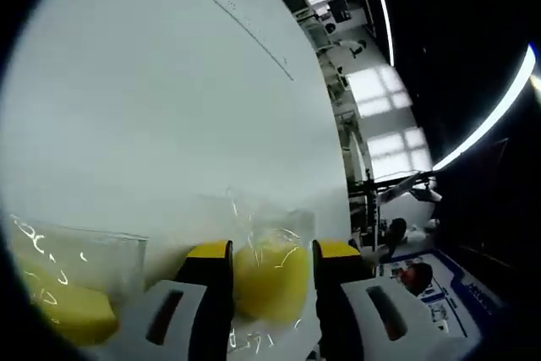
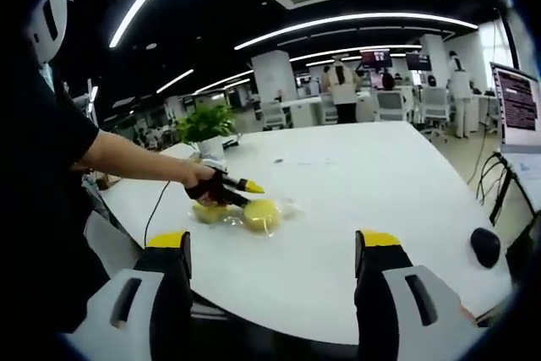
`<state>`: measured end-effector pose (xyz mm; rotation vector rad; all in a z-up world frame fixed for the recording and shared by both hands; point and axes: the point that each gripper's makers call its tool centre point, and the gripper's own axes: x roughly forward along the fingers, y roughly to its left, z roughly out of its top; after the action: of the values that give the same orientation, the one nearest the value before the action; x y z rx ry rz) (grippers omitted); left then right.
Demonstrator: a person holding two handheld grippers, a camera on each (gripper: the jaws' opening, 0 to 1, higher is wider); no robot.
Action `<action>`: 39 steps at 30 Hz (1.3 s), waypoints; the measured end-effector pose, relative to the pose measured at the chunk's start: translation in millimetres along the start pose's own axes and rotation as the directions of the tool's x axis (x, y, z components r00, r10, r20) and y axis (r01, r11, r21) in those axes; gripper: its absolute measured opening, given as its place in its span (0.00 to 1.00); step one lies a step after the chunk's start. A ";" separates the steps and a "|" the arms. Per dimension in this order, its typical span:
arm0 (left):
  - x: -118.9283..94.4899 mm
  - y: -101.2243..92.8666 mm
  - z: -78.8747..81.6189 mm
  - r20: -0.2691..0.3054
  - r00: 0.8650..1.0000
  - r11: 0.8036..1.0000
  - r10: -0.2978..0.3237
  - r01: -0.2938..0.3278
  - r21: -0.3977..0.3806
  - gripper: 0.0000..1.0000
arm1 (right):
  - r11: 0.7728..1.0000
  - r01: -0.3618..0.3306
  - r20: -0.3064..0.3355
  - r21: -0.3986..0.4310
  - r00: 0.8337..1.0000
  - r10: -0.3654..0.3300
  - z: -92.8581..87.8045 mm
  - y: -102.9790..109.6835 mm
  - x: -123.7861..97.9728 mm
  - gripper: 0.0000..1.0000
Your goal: Compare the silicone blocks by pressing each to a similar depth, holding the contact briefly, and releasing to observe deformation and rebound differences across the visible hardness samples.
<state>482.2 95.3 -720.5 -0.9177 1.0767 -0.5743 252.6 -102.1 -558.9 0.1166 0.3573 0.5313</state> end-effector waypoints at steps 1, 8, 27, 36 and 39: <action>0.4 1.1 -0.4 0.002 1.000 1.000 0.003 -0.003 -0.005 0.34 | 1.000 0.000 0.000 0.000 1.000 0.000 -0.1 0.1 0.0 0.73; -0.6 9.7 6.6 0.056 0.998 0.997 0.015 -0.011 -0.073 0.14 | 1.000 0.016 0.002 -0.006 1.000 -0.016 -0.4 -2.8 -1.1 0.73; 1.5 9.2 12.0 0.111 0.994 0.999 -0.009 0.014 -0.040 0.00 | 1.000 0.022 -0.020 -0.022 1.000 -0.022 -3.4 -7.0 -2.8 0.68; -5.0 -4.5 8.1 0.131 0.990 0.992 -0.061 0.046 0.116 0.00 | 1.000 0.004 -0.045 -0.028 0.999 -0.005 -8.8 -3.9 1.2 0.67; -10.4 -22.5 4.4 0.134 0.982 0.981 -0.136 0.115 0.155 0.00 | 1.000 -0.002 -0.043 -0.031 0.999 0.000 -6.6 -3.6 2.8 0.67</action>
<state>482.9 93.2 -695.4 -0.8890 0.8392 -0.6724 254.2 -103.7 -566.6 0.0760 0.3905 0.5406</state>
